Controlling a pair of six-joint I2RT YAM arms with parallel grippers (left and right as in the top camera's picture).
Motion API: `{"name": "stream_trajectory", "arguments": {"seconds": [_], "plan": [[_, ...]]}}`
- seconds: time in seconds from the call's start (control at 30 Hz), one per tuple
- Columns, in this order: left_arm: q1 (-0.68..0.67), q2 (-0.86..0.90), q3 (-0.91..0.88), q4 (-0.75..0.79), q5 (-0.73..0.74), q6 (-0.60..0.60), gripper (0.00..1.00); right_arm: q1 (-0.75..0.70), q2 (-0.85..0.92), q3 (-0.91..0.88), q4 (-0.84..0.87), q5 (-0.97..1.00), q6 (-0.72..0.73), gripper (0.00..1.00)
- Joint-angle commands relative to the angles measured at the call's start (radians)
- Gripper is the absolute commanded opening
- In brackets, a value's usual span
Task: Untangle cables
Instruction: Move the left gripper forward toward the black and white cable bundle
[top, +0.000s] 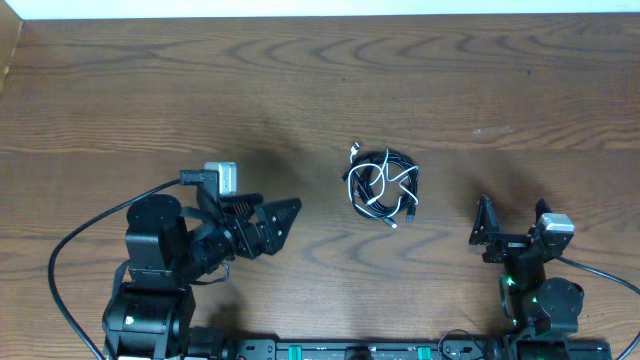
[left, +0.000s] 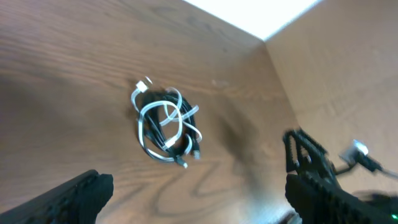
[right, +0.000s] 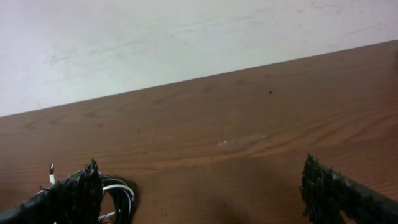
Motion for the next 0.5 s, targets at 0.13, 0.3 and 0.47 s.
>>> {"name": "stream_trajectory", "arguments": {"seconds": [0.13,0.3,0.47], "plan": [[-0.003,0.053,0.074,0.015,-0.106,-0.07,0.98,0.007,0.0,-0.001,-0.005,0.002,0.01,0.99],[-0.003,0.112,0.085,0.012,-0.113,-0.08,0.98,0.007,0.0,-0.001,-0.004,0.002,0.01,0.99],[-0.003,0.177,0.091,-0.003,-0.113,-0.125,0.98,0.007,0.0,-0.001,-0.004,0.002,0.01,0.99]]}}
